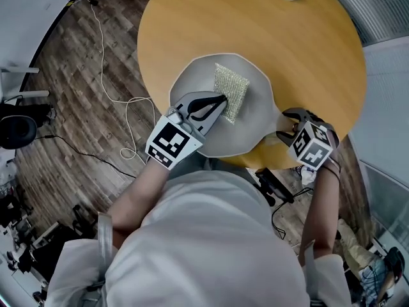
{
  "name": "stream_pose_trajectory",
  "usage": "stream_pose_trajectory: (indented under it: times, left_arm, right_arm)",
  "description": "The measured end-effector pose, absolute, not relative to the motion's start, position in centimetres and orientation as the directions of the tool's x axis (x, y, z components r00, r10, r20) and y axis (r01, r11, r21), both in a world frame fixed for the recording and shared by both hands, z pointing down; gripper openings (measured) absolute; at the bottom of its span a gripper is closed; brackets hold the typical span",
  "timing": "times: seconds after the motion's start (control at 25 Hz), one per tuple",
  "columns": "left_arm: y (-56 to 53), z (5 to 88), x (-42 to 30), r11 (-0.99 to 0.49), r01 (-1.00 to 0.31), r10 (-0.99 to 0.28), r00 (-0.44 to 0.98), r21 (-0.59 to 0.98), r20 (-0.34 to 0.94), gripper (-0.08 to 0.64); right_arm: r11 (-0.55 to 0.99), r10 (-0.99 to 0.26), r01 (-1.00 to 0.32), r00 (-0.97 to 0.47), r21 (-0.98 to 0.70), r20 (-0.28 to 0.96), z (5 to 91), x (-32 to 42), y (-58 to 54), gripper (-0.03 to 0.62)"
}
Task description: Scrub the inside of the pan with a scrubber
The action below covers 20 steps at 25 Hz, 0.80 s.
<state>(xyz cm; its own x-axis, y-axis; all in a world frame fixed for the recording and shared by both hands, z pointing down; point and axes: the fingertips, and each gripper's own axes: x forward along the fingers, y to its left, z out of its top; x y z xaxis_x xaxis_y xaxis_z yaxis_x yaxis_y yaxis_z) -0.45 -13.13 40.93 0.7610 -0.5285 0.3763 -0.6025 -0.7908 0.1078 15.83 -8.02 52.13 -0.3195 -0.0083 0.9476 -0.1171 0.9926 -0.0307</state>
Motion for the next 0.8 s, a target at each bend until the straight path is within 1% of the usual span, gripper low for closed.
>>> stream_pose_trajectory:
  times: [0.8]
  left_arm:
    - [-11.8,46.4,4.8,-0.874,-0.459,-0.353,0.824,0.158,0.444,0.017]
  right_arm:
    - [0.993,-0.007,-0.114,-0.330,-0.032,0.944,52.2,14.9,-8.4,0.241]
